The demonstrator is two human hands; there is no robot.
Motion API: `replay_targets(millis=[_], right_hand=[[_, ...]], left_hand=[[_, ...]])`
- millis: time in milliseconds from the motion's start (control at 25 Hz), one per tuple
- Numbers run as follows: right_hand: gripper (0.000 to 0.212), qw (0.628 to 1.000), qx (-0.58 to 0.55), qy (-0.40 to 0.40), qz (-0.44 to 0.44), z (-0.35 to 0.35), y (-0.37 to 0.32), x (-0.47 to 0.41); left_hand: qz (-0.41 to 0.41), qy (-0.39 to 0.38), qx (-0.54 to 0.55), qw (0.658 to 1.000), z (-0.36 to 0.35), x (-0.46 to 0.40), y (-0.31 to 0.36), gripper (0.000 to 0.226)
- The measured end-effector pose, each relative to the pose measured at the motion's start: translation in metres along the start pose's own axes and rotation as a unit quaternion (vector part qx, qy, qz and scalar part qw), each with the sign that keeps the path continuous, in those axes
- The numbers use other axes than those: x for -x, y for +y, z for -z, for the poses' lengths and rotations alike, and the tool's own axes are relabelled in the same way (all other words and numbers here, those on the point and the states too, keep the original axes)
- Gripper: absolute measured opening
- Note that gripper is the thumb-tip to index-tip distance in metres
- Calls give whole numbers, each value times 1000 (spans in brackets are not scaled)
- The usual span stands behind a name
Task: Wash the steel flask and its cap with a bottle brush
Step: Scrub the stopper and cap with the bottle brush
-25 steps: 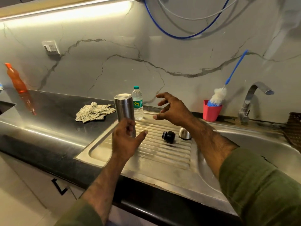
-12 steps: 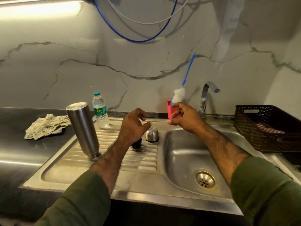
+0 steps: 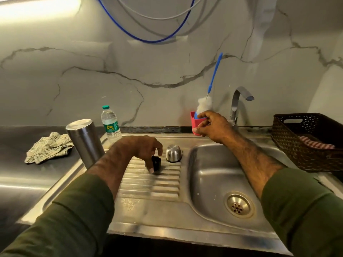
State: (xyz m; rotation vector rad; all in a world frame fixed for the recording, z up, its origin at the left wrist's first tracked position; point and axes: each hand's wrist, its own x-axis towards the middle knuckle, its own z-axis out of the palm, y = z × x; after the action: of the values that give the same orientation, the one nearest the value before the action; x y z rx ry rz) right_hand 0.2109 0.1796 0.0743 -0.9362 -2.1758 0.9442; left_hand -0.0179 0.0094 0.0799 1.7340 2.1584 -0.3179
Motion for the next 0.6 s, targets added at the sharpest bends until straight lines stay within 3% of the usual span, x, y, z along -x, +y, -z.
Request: replay_targets(millis=[120, 440, 520, 600], right_hand=[[58, 1000, -7, -9, 5, -7, -5, 0], [56, 995, 76, -38, 42, -10, -21, -7], [47, 978, 185, -38, 85, -5, -35, -13], [33, 906, 388, -6, 172, 4, -55, -24]], left_hand=[[7, -10, -41, 999, -7, -7, 0, 75], [-1, 26, -22, 999, -11, -15, -10, 55], [-21, 51, 52, 997, -7, -13, -13, 59], [-67, 109, 207, 970, 3, -9, -15, 59]])
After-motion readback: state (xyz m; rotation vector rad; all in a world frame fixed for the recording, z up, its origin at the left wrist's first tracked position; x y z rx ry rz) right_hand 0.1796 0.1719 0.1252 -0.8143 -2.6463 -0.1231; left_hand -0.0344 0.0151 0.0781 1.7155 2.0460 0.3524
